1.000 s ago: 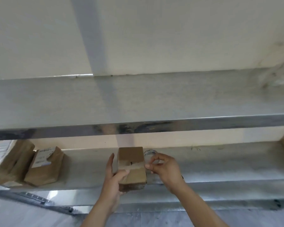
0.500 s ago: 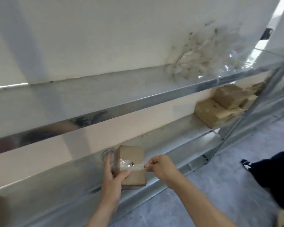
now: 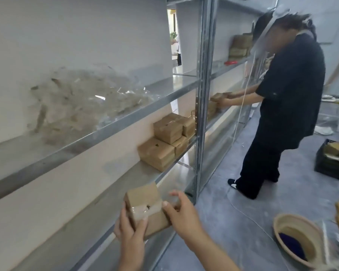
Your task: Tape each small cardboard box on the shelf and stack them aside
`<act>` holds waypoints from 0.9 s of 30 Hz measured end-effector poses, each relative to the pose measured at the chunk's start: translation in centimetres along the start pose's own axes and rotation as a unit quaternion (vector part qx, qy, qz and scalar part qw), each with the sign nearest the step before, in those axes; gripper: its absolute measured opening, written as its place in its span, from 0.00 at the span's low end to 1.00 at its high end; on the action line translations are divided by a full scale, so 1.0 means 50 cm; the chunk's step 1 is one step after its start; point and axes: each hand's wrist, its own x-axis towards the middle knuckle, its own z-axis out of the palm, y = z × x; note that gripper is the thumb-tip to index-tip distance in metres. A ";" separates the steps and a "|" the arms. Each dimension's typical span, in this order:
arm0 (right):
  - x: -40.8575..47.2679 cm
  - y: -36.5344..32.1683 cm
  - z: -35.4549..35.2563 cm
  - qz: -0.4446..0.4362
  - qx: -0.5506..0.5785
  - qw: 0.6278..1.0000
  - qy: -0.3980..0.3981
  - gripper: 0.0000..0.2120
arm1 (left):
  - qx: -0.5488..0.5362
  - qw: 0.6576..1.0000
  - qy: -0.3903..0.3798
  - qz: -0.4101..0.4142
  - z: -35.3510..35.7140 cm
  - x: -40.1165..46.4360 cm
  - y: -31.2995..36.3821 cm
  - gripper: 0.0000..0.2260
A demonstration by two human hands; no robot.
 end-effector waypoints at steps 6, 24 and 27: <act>0.115 -0.029 -0.170 -0.058 -0.020 0.997 -0.039 0.13 | 0.032 0.999 -0.013 -0.001 0.231 0.060 0.034 0.33; 0.566 -0.177 -0.152 -0.043 -0.115 0.984 -0.130 0.26 | -0.118 0.993 -0.025 -0.011 0.392 0.460 0.055 0.28; 0.647 -0.206 -0.127 -0.045 -0.133 0.979 -0.145 0.24 | -0.140 0.989 0.002 -0.038 0.406 0.548 0.034 0.27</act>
